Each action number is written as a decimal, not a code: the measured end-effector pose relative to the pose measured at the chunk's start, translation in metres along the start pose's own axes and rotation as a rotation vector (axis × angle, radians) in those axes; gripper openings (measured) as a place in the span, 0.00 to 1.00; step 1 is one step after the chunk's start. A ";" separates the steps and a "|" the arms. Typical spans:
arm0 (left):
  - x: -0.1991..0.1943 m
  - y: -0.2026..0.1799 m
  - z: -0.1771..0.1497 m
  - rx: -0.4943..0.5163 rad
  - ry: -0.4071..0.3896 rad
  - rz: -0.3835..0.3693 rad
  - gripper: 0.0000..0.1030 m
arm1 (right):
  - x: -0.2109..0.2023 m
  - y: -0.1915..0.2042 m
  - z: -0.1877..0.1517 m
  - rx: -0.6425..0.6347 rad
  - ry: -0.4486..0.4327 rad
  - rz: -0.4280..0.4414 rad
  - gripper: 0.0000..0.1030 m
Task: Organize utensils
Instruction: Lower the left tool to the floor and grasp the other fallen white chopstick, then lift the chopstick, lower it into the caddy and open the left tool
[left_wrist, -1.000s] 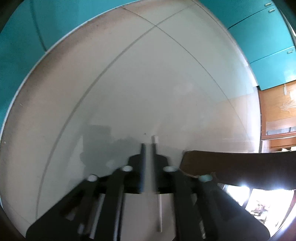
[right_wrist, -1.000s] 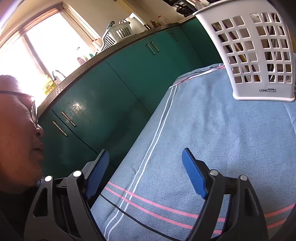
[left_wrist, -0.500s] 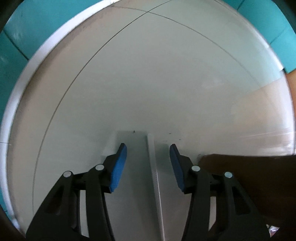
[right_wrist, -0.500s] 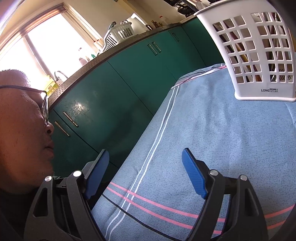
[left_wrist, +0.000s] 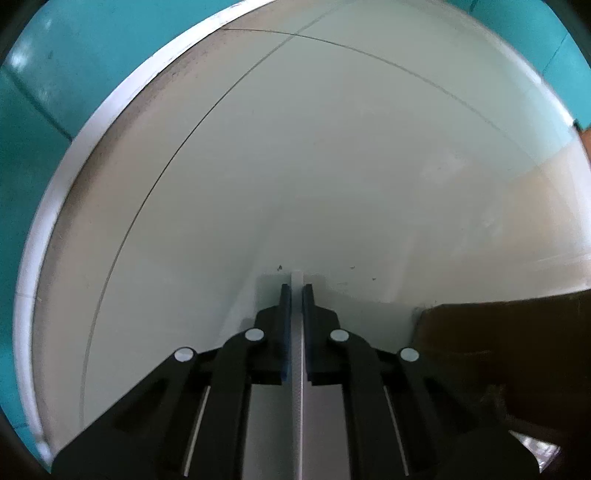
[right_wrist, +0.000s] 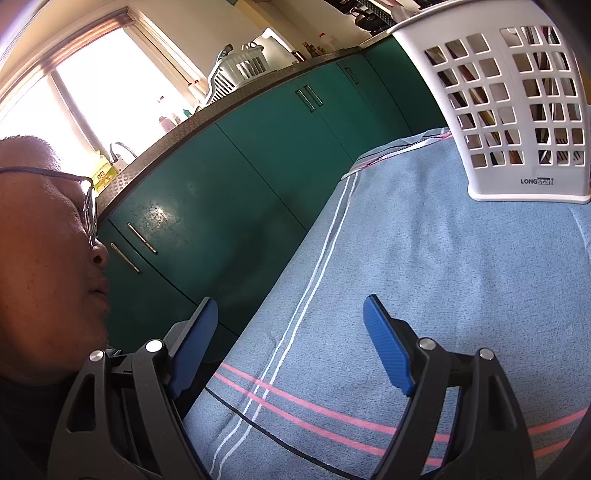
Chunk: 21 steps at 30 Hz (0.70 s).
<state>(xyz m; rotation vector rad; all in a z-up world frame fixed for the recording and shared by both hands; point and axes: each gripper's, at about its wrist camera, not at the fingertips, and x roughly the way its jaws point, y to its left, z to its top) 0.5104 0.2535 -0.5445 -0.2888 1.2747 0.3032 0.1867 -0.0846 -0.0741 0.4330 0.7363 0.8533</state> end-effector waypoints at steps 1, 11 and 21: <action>-0.002 0.008 -0.002 -0.006 -0.008 -0.012 0.05 | 0.000 0.000 0.000 0.000 0.000 -0.001 0.77; -0.078 0.069 0.021 -0.161 -0.185 -0.219 0.05 | 0.001 0.000 0.001 0.003 -0.004 0.008 0.77; -0.294 0.082 0.019 -0.070 -0.491 -0.394 0.05 | -0.003 -0.003 0.001 0.006 -0.018 0.023 0.77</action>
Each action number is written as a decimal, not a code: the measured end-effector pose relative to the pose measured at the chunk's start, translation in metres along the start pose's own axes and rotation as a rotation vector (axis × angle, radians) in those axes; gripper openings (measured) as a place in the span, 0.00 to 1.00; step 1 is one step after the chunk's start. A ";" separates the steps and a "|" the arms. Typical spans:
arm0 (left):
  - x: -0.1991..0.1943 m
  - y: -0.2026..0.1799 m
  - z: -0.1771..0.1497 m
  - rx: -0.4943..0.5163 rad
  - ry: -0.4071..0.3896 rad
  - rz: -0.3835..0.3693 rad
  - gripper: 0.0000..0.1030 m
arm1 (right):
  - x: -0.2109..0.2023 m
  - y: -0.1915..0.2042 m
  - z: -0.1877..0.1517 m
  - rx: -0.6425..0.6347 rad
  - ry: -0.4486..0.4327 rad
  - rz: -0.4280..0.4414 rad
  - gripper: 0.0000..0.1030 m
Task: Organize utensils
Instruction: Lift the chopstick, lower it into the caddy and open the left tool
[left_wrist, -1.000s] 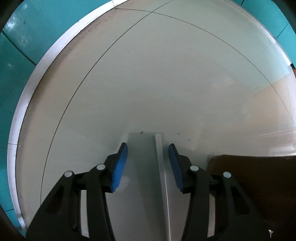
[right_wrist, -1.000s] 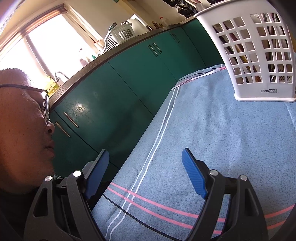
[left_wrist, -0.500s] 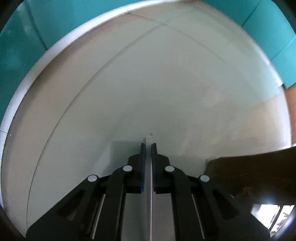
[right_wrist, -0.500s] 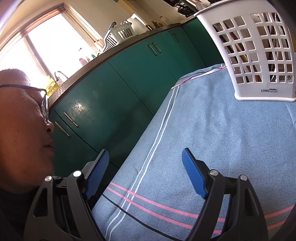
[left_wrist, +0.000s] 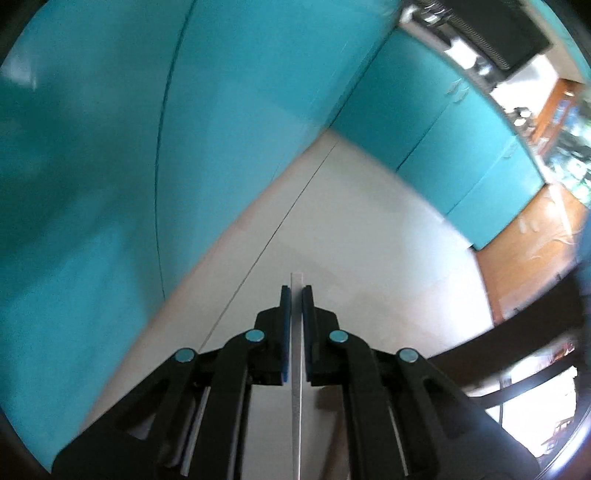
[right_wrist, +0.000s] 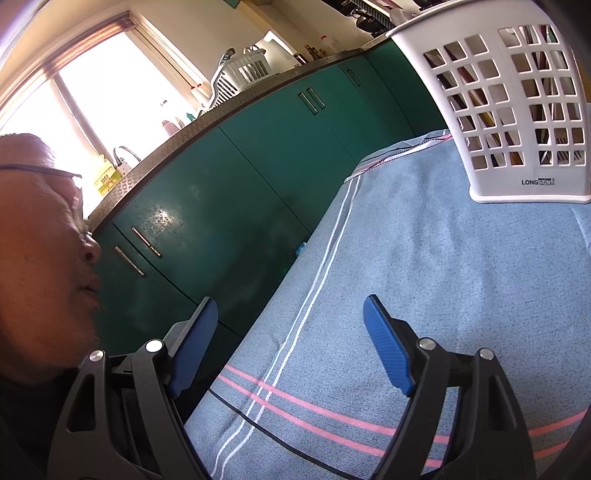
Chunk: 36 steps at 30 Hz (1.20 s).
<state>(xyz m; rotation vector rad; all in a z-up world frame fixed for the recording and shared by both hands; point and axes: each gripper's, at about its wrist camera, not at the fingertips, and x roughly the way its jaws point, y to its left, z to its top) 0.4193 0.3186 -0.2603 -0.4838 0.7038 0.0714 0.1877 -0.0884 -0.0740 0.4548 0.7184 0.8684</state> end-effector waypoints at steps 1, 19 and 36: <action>-0.015 -0.007 0.010 0.020 -0.026 -0.014 0.05 | 0.000 0.000 0.000 -0.001 -0.002 0.002 0.77; -0.475 -0.287 0.173 0.426 -0.536 -0.320 0.05 | -0.054 0.030 -0.010 -0.058 -0.079 0.019 0.77; -0.378 -0.507 0.072 0.490 -0.448 -0.497 0.05 | -0.177 0.015 -0.055 -0.105 -0.188 -0.062 0.80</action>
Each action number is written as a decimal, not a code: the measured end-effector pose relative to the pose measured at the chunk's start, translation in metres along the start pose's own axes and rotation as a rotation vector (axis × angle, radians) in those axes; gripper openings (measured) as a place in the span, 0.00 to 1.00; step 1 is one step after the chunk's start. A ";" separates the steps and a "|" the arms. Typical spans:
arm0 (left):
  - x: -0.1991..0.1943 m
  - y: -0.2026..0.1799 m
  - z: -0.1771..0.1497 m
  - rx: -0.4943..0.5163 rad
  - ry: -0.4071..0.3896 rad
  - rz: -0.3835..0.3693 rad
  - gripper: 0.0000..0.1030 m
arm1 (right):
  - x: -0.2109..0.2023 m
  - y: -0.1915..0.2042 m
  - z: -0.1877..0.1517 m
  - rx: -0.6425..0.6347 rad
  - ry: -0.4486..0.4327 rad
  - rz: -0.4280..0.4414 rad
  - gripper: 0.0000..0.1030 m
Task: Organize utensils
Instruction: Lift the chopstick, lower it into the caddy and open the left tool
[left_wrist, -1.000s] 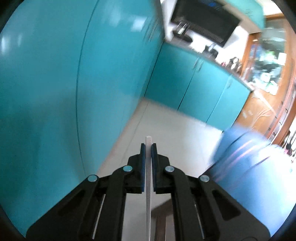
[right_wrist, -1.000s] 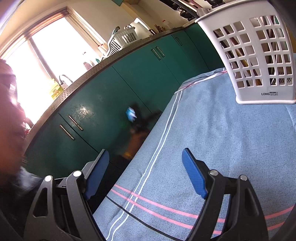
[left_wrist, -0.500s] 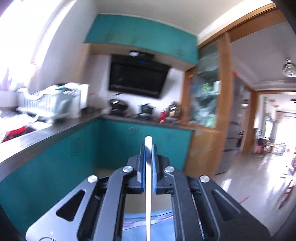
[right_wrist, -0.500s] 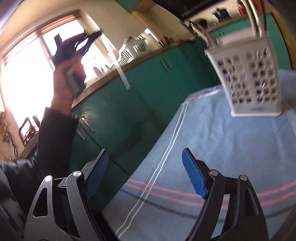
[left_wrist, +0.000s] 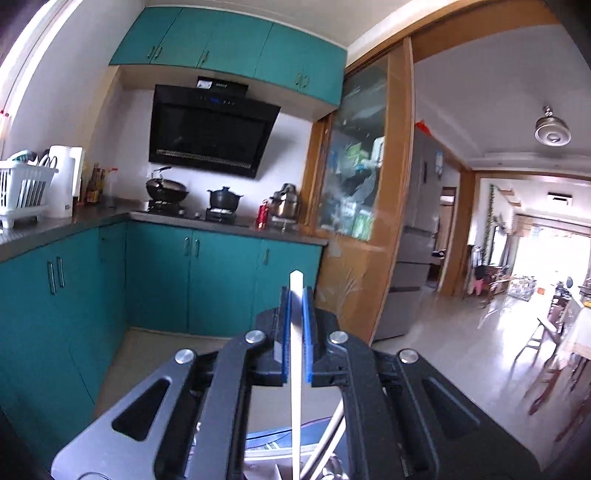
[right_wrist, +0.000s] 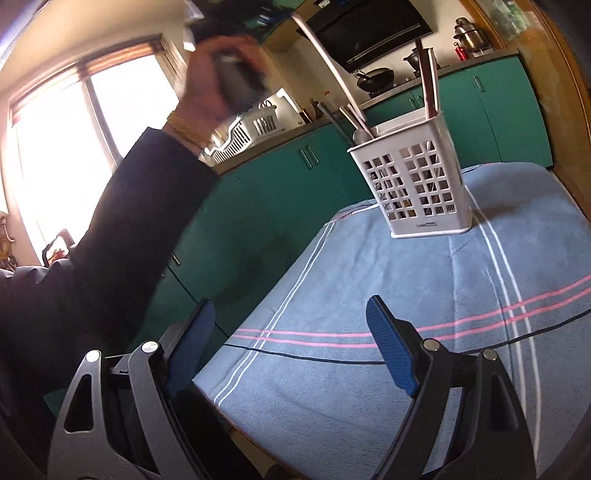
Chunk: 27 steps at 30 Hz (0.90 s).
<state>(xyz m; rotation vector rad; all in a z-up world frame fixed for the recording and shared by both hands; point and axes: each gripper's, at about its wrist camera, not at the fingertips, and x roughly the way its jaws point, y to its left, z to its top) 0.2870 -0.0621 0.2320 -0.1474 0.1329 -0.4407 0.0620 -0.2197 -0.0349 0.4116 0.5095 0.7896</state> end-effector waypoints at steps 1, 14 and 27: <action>0.007 0.000 -0.005 0.004 0.001 0.010 0.05 | -0.001 -0.001 0.000 0.000 -0.003 0.005 0.80; 0.024 0.016 -0.039 0.024 0.002 0.060 0.06 | 0.001 -0.020 0.001 0.088 0.000 0.034 0.80; 0.000 0.024 -0.002 0.023 -0.060 0.074 0.06 | 0.017 -0.011 -0.009 0.061 0.046 0.037 0.80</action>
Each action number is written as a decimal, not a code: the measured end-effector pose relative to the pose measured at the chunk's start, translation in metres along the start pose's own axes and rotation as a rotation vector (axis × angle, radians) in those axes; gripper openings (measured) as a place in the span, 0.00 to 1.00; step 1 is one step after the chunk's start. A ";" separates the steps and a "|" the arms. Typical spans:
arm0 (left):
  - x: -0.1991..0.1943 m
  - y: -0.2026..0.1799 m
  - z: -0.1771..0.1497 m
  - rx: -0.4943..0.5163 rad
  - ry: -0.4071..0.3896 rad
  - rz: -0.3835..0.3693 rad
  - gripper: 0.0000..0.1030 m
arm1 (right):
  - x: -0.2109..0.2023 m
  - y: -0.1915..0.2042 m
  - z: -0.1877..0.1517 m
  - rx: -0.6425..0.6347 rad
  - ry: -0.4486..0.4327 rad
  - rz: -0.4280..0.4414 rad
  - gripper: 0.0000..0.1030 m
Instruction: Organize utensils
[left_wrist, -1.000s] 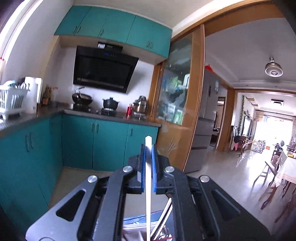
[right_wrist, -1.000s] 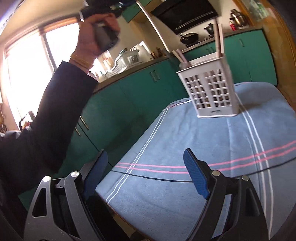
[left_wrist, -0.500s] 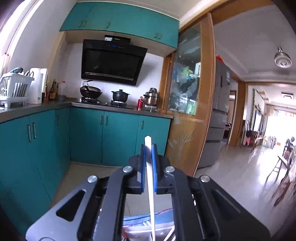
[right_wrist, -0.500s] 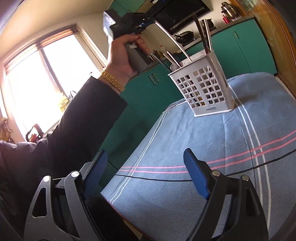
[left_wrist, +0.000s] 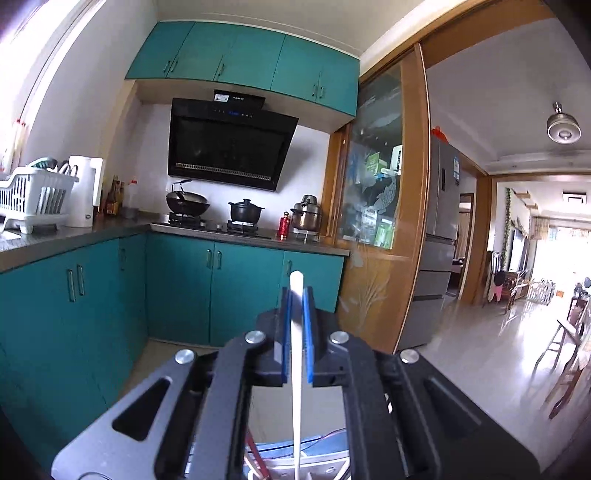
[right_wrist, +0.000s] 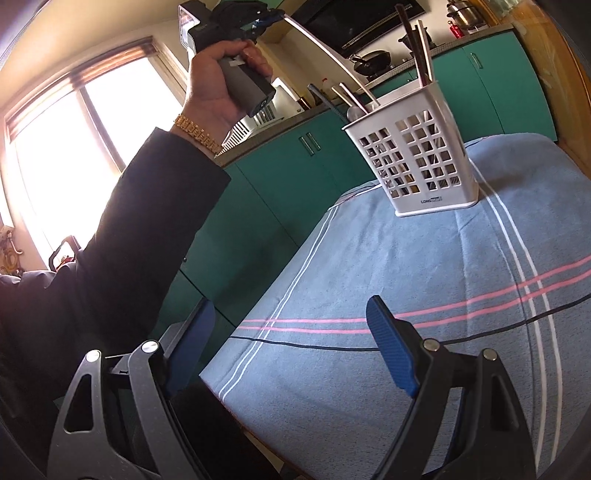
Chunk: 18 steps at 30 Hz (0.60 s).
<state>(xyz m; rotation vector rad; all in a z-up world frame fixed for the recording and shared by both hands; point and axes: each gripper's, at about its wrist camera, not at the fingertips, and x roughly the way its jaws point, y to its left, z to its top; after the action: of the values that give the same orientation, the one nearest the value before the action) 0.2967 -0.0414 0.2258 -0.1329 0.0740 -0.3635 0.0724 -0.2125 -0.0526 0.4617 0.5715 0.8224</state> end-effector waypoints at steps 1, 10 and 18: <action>-0.001 0.001 -0.004 0.001 0.007 0.002 0.06 | 0.000 0.000 0.000 -0.001 -0.001 0.000 0.80; -0.004 0.004 -0.080 0.000 0.258 0.072 0.89 | -0.006 0.009 0.004 -0.048 -0.013 -0.058 0.87; -0.150 -0.016 -0.156 -0.067 0.423 0.184 0.96 | -0.023 0.035 0.017 -0.199 -0.058 -0.480 0.97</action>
<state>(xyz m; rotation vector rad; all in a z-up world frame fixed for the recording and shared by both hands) 0.1361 -0.0203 0.0810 -0.1130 0.5137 -0.2007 0.0515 -0.2124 -0.0122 0.1527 0.5119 0.3991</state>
